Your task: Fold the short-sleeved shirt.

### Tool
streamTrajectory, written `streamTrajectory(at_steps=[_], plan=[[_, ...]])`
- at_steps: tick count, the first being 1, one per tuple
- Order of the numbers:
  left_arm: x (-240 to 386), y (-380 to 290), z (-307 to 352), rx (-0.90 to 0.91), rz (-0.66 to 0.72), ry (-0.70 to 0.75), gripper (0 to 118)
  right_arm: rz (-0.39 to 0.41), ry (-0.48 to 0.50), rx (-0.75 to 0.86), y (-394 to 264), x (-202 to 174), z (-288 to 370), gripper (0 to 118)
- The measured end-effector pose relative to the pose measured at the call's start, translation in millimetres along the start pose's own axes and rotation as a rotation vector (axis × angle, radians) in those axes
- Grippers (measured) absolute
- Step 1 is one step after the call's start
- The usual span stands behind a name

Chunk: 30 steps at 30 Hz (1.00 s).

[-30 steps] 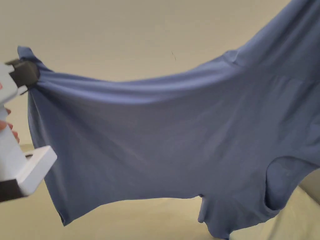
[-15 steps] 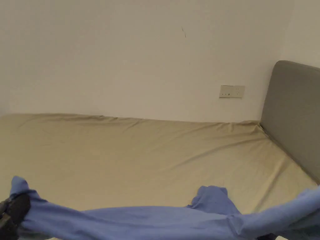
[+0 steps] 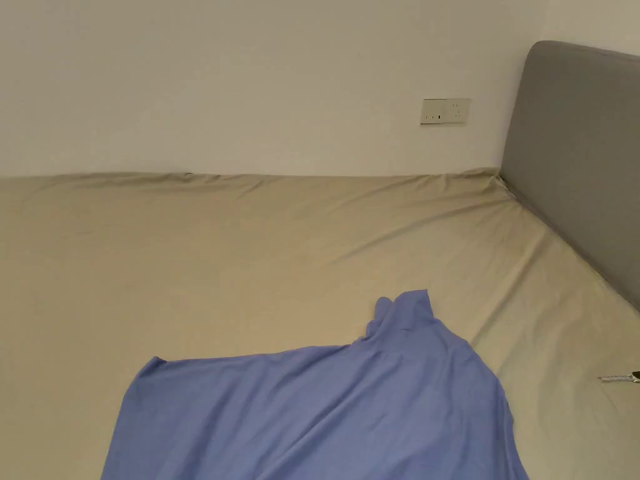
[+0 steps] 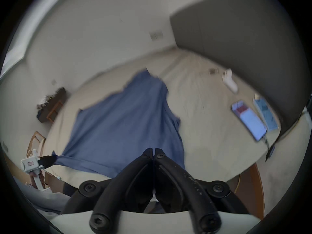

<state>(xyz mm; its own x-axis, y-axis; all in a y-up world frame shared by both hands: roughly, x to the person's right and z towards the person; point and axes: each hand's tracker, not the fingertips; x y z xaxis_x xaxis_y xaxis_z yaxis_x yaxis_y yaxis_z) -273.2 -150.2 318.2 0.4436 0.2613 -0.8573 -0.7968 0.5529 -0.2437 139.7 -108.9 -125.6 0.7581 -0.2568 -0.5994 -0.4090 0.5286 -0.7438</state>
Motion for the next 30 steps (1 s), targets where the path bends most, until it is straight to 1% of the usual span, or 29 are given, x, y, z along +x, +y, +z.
streamTrajectory(at_steps=[2,3,4,5,7,8,9,10,11,12,13,14,16,17,18,19,20,21,22,23,24,25,26,28,30], plan=[[-6,1,-14,-0.085,0.051,0.003,1,-0.038,-0.020,-0.083,2,8,-33,2],[-2,0,-15,-0.116,0.057,0.020,1,-0.047,-0.046,-0.133,4,9,-50,2],[-1,-1,-18,-0.100,0.051,0.036,1,-0.042,-0.065,-0.155,1,14,-64,2],[0,-2,-20,-0.103,0.043,0.039,1,-0.018,-0.097,-0.167,1,13,-75,2],[-1,-5,-21,-0.100,0.036,0.045,1,0.039,-0.116,-0.176,2,9,-85,2],[0,-5,-19,-0.091,0.026,0.047,3,0.046,-0.123,-0.165,3,3,-81,3],[1,-5,-16,-0.079,0.017,0.047,12,0.067,-0.123,-0.145,5,1,-78,3],[0,-4,-10,-0.044,0.014,0.044,31,0.097,-0.123,-0.104,7,-2,-71,6],[-1,-3,-3,-0.005,0.013,0.066,73,0.119,-0.129,-0.051,8,-4,-64,24],[0,-1,9,0.040,0.000,0.098,98,0.145,-0.134,0.031,9,-13,-45,56],[1,1,21,0.109,-0.019,0.122,114,0.156,-0.132,0.114,12,-16,-30,89],[3,2,35,0.177,-0.032,0.141,118,0.161,-0.130,0.183,15,-18,-16,118],[19,5,77,0.379,-0.074,0.137,117,0.164,-0.110,0.371,18,-22,10,118],[24,7,90,0.449,-0.093,0.144,117,0.168,-0.104,0.473,18,-26,26,118],[29,8,101,0.497,-0.106,0.161,117,0.165,-0.089,0.525,20,-29,36,118],[27,6,108,0.557,-0.119,0.165,116,0.168,-0.113,0.568,20,-31,43,116],[31,6,117,0.598,-0.122,0.147,110,0.183,-0.109,0.610,19,-32,47,114],[35,5,123,0.625,-0.124,0.127,96,0.201,-0.107,0.649,18,-35,53,106],[38,5,128,0.643,-0.117,0.116,73,0.209,-0.112,0.681,17,-39,57,92],[43,6,130,0.658,-0.094,0.117,32,0.214,-0.125,0.698,15,-41,60,66],[46,5,130,0.680,-0.066,0.129,7,0.217,-0.128,0.704,14,-52,63,41],[46,4,131,0.693,-0.055,0.134,0,0.209,-0.134,0.722,12,-53,64,15],[43,5,129,0.684,-0.043,0.097,0,0.191,-0.120,0.733,10,-53,64,2],[36,5,124,0.635,0.003,0.022,0,0.174,-0.043,0.702,9,-55,64,1],[33,5,116,0.574,-0.016,0.016,0,0.176,-0.056,0.701,5,-55,63,1]])
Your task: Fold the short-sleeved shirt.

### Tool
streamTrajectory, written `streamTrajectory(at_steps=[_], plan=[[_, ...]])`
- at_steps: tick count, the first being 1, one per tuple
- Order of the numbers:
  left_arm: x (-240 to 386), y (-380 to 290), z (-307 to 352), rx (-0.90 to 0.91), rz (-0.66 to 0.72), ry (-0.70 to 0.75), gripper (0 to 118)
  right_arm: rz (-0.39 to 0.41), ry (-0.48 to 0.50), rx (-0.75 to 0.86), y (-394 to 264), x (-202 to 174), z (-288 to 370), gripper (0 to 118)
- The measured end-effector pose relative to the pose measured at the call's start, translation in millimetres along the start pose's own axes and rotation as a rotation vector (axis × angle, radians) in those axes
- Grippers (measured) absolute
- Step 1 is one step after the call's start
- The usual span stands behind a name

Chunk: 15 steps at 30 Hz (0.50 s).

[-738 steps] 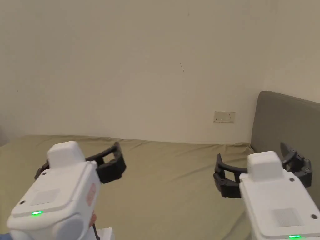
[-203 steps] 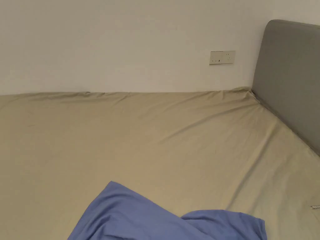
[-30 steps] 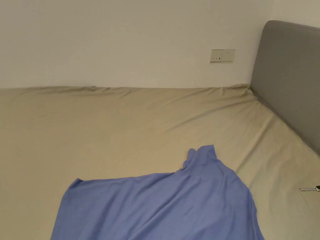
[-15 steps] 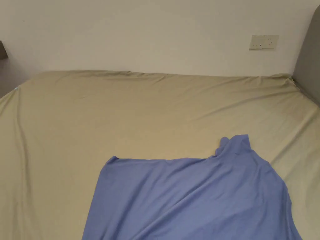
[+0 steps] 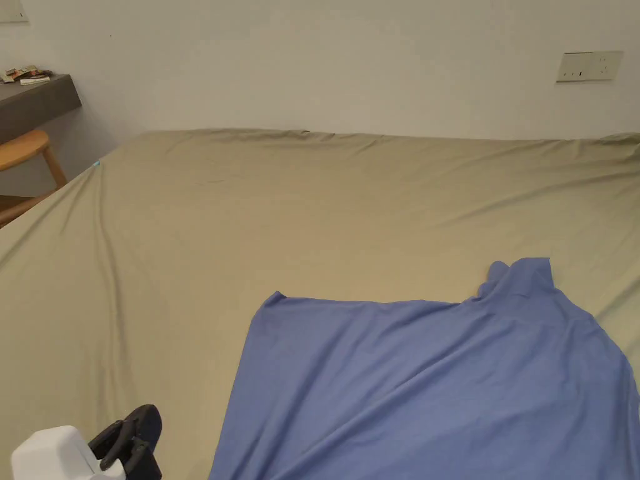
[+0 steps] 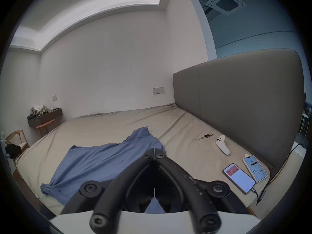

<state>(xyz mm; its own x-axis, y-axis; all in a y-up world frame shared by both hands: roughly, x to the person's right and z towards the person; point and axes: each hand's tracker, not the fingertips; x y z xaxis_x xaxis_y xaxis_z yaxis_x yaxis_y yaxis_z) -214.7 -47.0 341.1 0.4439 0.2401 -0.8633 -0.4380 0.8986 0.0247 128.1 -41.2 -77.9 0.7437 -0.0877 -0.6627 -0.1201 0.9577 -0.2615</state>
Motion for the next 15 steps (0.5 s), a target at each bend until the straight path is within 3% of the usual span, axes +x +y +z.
streamTrajectory(at_steps=[3,4,5,8,9,10,15], plan=[[-2,-4,-22,-0.167,-0.109,-0.017,0,0.051,-0.013,-0.037,-2,-1,-1,1],[-7,-8,-36,-0.298,-0.117,-0.040,1,0.057,-0.005,-0.049,-4,1,-1,1],[-14,-14,-51,-0.380,-0.131,-0.054,19,0.059,-0.001,-0.059,-5,3,-1,1],[-25,-41,-90,-0.620,-0.168,-0.023,114,0.090,-0.009,-0.094,-7,5,-1,1],[-36,-56,-107,-0.701,-0.170,0.012,118,0.096,-0.011,-0.105,-10,8,-1,1],[-40,-65,-116,-0.729,-0.167,0.020,116,0.100,-0.013,-0.120,-13,12,-2,1],[-36,-73,-130,-0.723,-0.048,0.079,57,0.131,-0.019,-0.210,-28,20,-5,2]])
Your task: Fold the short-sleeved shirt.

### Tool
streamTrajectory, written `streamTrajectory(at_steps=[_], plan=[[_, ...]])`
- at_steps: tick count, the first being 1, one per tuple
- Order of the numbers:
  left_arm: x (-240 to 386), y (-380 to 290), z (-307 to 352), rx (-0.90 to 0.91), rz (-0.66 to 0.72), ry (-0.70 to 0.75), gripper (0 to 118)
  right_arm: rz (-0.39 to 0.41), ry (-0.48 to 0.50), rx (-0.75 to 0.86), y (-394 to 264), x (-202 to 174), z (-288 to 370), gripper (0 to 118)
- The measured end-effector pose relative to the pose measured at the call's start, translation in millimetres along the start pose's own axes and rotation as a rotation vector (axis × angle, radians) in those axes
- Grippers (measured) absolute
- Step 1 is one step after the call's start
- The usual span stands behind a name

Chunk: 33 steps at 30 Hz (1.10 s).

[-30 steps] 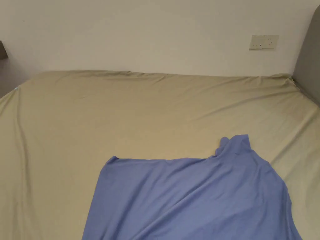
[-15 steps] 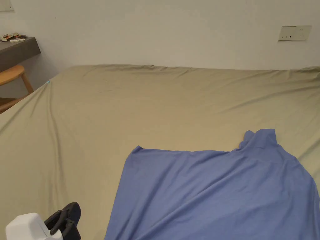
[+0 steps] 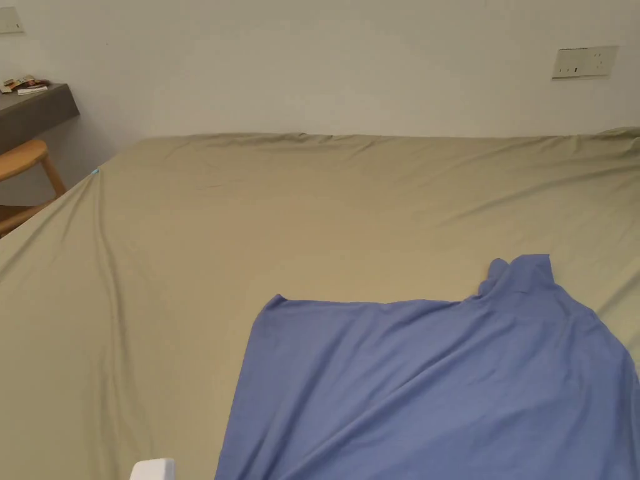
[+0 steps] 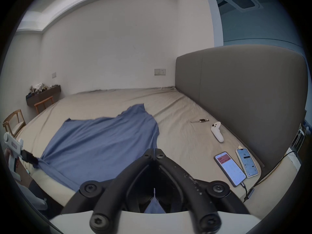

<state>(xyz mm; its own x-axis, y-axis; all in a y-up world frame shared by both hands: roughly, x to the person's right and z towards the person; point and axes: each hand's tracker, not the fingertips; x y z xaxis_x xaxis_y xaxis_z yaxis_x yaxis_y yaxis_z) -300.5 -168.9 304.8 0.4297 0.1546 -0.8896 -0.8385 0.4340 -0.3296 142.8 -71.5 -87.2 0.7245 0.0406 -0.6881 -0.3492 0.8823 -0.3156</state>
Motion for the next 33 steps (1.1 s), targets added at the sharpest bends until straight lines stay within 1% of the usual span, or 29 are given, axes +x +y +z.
streamTrajectory(at_steps=[1,2,3,4,5,6,7,8,10,11,13,14,15,16,17,18,19,20,21,23,24,26,28,30,33], plan=[[1,1,-1,-0.010,0.028,-0.046,57,0.022,-0.006,-0.028,-3,-1,-2,2],[4,1,-1,-0.015,0.039,-0.060,53,0.036,-0.003,-0.055,-7,-1,-5,2],[5,1,-1,-0.008,0.024,-0.048,47,0.046,0.015,-0.098,-10,1,-9,4],[6,2,-1,-0.002,0.022,-0.056,37,0.054,0.035,-0.151,-13,2,-13,13],[7,2,-1,0.000,0.030,-0.091,17,0.059,0.047,-0.207,-17,3,-19,41],[8,4,1,-0.006,0.064,-0.131,11,0.067,0.053,-0.262,-21,3,-26,72],[12,4,3,-0.001,0.053,-0.091,11,0.080,0.058,-0.325,-32,8,-38,103],[14,2,7,0.015,0.027,-0.067,11,0.089,0.056,-0.372,-38,10,-44,118],[24,-3,23,0.035,-0.011,-0.070,11,0.080,0.054,-0.413,-46,12,-48,117],[25,-4,26,0.037,-0.017,-0.067,11,0.094,0.036,-0.457,-43,11,-48,117],[26,-7,31,0.045,-0.020,-0.071,11,0.082,0.044,-0.521,-52,17,-54,116],[24,-8,28,0.049,-0.016,-0.072,11,0.071,0.062,-0.554,-56,19,-57,112],[25,-9,29,0.052,-0.010,-0.075,11,0.057,0.080,-0.566,-63,20,-62,105],[26,-9,30,0.053,-0.005,-0.078,11,0.042,0.107,-0.589,-67,21,-66,93],[27,-10,31,0.056,-0.003,-0.078,11,0.024,0.127,-0.613,-70,21,-69,69],[15,-8,25,0.057,0.001,-0.076,11,0.017,0.128,-0.644,-71,19,-72,41],[16,-8,26,0.057,0.001,-0.075,10,0.024,0.141,-0.634,-68,14,-69,16],[17,-9,28,0.057,-0.002,-0.075,10,0.033,0.161,-0.616,-66,11,-67,11],[17,-9,33,0.064,-0.007,-0.074,10,0.053,0.158,-0.568,-61,6,-62,8],[16,-5,45,0.095,-0.006,-0.083,10,0.103,0.147,-0.510,-46,4,-53,8],[15,-2,51,0.103,0.003,-0.097,10,0.096,0.135,-0.480,-36,4,-48,8],[17,7,63,0.132,0.019,-0.115,10,0.043,0.157,-0.430,-12,11,-45,8],[21,23,71,0.155,0.023,-0.120,10,0.013,0.144,-0.367,12,16,-52,8],[31,46,73,0.171,0.037,-0.118,10,-0.012,0.142,-0.325,39,16,-70,8],[47,85,53,0.169,0.075,-0.092,10,-0.006,0.133,-0.317,73,8,-119,8]])
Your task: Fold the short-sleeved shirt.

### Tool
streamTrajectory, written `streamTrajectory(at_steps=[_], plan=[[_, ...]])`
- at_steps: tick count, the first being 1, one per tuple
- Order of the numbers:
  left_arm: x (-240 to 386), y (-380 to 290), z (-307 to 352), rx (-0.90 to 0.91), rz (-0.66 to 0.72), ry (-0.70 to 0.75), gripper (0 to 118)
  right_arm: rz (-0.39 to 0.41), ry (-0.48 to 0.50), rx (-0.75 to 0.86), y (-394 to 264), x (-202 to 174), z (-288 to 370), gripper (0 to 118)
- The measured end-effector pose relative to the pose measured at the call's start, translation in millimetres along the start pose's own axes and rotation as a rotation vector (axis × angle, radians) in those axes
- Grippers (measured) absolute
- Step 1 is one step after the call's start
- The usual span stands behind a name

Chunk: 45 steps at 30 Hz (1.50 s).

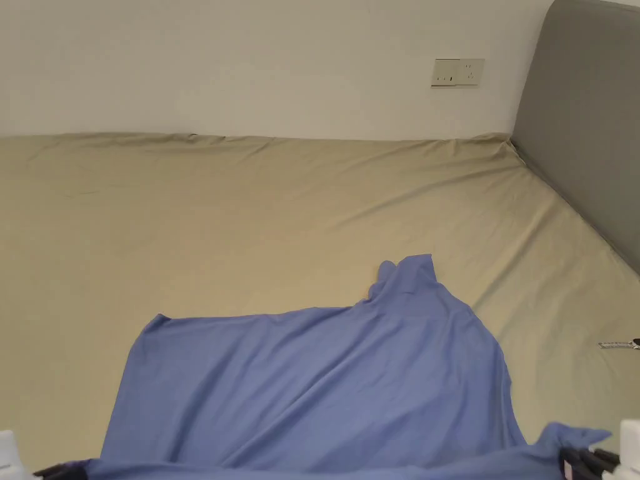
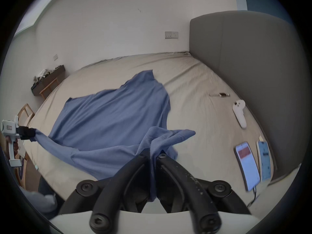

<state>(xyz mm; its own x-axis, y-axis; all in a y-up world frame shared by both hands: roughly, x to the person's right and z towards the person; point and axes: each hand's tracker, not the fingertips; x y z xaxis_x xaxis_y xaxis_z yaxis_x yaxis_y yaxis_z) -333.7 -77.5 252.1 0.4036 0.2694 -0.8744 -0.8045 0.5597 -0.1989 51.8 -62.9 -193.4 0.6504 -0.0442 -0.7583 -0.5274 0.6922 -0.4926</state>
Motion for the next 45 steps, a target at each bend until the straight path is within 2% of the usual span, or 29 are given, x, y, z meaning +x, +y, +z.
streamTrajectory(at_steps=[4,9,12,13,15,16,17,18,19,20,21,22,23,24,25,26,27,28,29,30,31,32,34,36,39,42,43,44,45], plan=[[5,36,-71,-0.097,-0.007,0.081,10,0.039,-0.018,-0.068,45,-6,-80,8],[6,50,-138,-0.177,-0.054,0.173,10,0.085,-0.068,-0.191,63,-15,-170,8],[6,50,-151,-0.186,-0.064,0.182,10,0.092,-0.074,-0.226,57,-17,-200,8],[18,45,-137,-0.188,-0.079,0.189,10,0.086,-0.075,-0.236,55,-16,-205,8],[16,45,-135,-0.180,-0.102,0.182,10,0.082,-0.071,-0.234,50,-18,-199,9],[15,44,-133,-0.171,-0.105,0.176,11,0.080,-0.072,-0.225,48,-17,-198,13],[20,38,-123,-0.154,-0.109,0.165,18,0.070,-0.071,-0.207,48,-16,-194,33],[20,38,-116,-0.121,-0.115,0.158,32,0.067,-0.072,-0.161,45,-15,-188,59],[19,37,-107,-0.067,-0.119,0.175,54,0.081,-0.096,-0.105,44,-15,-177,84],[18,36,-96,-0.017,-0.128,0.179,83,0.089,-0.109,-0.057,43,-14,-165,111],[15,34,-92,0.041,-0.134,0.168,99,0.077,-0.115,-0.002,41,-13,-151,117],[14,30,-76,0.123,-0.138,0.144,107,0.055,-0.104,0.076,34,-7,-138,115],[13,25,-61,0.195,-0.148,0.129,107,0.040,-0.093,0.143,29,-6,-121,115],[12,17,-45,0.273,-0.163,0.119,104,0.016,-0.091,0.211,22,-7,-100,113],[11,10,-32,0.326,-0.187,0.115,96,0.001,-0.098,0.243,15,-7,-82,106],[12,1,-18,0.371,-0.212,0.133,76,-0.008,-0.091,0.270,8,-8,-64,85],[12,-8,-5,0.406,-0.231,0.143,51,-0.022,-0.080,0.302,-1,-8,-49,72],[12,-19,7,0.432,-0.247,0.147,51,-0.039,-0.066,0.329,-11,-8,-33,72],[14,-28,15,0.451,-0.249,0.146,41,-0.048,-0.058,0.340,-20,-9,-22,66],[12,-38,24,0.452,-0.237,0.136,23,-0.056,-0.055,0.348,-30,-9,-13,48],[9,-47,32,0.457,-0.214,0.129,5,-0.059,-0.067,0.347,-39,-10,-4,25],[6,-53,38,0.451,-0.197,0.110,3,-0.065,-0.068,0.346,-45,-11,2,8],[5,-64,46,0.403,-0.143,0.034,0,-0.085,-0.032,0.322,-58,-9,13,2],[-1,-73,43,0.360,-0.113,0.000,0,-0.096,-0.039,0.313,-69,-9,20,2],[-9,-74,26,0.297,-0.109,0.026,0,-0.085,-0.051,0.292,-76,-16,31,2],[-9,-55,2,0.210,-0.052,-0.023,0,-0.084,-0.050,0.281,-79,-13,33,2],[-7,-48,-10,0.179,-0.072,0.001,0,-0.078,-0.059,0.277,-78,-13,33,2],[-3,-42,-22,0.149,-0.095,0.041,5,-0.074,-0.062,0.275,-78,-13,33,2],[-10,-32,-41,0.104,-0.138,0.059,21,-0.073,-0.065,0.276,-77,-12,33,2]])
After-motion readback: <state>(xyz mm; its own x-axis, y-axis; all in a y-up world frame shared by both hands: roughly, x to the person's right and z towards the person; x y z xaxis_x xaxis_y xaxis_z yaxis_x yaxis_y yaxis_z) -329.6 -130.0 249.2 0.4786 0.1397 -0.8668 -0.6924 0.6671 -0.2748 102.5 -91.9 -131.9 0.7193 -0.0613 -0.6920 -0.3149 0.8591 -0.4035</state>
